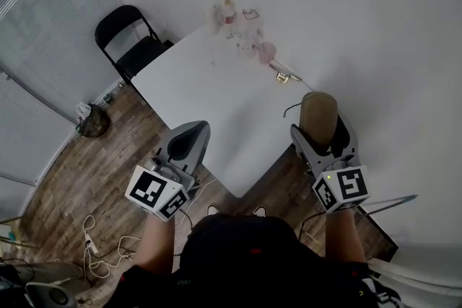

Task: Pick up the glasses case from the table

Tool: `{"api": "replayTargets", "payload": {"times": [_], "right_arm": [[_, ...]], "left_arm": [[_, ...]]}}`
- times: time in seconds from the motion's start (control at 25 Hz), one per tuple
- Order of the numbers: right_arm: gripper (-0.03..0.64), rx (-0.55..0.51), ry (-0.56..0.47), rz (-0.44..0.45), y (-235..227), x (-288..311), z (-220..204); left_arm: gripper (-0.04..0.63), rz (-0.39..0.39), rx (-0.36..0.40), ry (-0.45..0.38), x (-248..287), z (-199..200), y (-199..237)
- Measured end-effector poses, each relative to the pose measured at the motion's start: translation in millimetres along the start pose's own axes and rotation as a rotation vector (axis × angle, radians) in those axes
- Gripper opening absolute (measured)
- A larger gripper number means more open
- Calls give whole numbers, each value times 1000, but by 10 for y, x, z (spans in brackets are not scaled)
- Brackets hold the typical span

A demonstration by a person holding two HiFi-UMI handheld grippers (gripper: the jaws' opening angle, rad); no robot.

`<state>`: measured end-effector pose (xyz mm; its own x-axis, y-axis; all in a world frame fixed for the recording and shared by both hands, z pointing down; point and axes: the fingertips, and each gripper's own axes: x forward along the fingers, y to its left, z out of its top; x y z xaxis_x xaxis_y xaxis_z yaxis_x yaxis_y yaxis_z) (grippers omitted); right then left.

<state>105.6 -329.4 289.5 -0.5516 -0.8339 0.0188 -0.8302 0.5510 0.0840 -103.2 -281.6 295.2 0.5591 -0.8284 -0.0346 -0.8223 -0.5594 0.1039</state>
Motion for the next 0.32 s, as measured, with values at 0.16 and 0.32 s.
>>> {"api": "replayTargets", "payload": {"times": [0.16,0.32], "right_arm": [[426,-3,-2,2,2,10,2],[426,-1,2,4,47,12,-4]], "left_arm": [[20,-3,2,0,5,2,5],[20,-7,4,10,-20,-3,16]]}}
